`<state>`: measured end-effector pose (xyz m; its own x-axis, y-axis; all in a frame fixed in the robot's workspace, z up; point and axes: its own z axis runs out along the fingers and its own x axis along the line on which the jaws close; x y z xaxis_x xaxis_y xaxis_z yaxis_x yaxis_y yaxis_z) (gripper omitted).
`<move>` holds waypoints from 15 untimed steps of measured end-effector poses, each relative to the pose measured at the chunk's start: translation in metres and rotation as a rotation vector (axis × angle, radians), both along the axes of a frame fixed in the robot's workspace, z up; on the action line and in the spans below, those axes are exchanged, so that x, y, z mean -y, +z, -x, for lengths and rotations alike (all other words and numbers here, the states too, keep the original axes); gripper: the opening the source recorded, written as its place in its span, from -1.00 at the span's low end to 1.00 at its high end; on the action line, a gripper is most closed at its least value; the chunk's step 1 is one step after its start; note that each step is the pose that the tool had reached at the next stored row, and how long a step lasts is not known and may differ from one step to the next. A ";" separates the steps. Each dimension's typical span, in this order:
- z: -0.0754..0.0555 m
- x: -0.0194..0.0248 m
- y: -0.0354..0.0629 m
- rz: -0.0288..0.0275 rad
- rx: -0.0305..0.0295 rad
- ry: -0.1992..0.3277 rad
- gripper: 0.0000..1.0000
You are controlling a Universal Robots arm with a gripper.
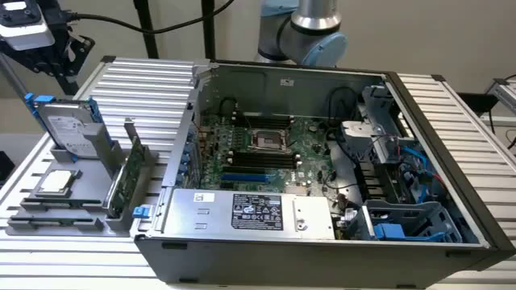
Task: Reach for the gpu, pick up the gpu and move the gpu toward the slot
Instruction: 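Reach for the gpu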
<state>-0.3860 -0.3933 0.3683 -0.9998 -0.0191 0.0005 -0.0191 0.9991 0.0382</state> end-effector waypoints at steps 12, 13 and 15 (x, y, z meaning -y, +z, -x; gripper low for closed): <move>0.000 0.0000 0.0000 0.0000 0.0001 0.000 -0.79; 0.000 0.0001 -0.0001 0.0000 0.0001 0.000 -0.79; -0.002 0.0024 -0.0004 -0.0001 0.0002 0.000 -0.79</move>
<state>-0.3841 -0.3958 0.3679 -0.9998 -0.0190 0.0004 -0.0190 0.9991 0.0383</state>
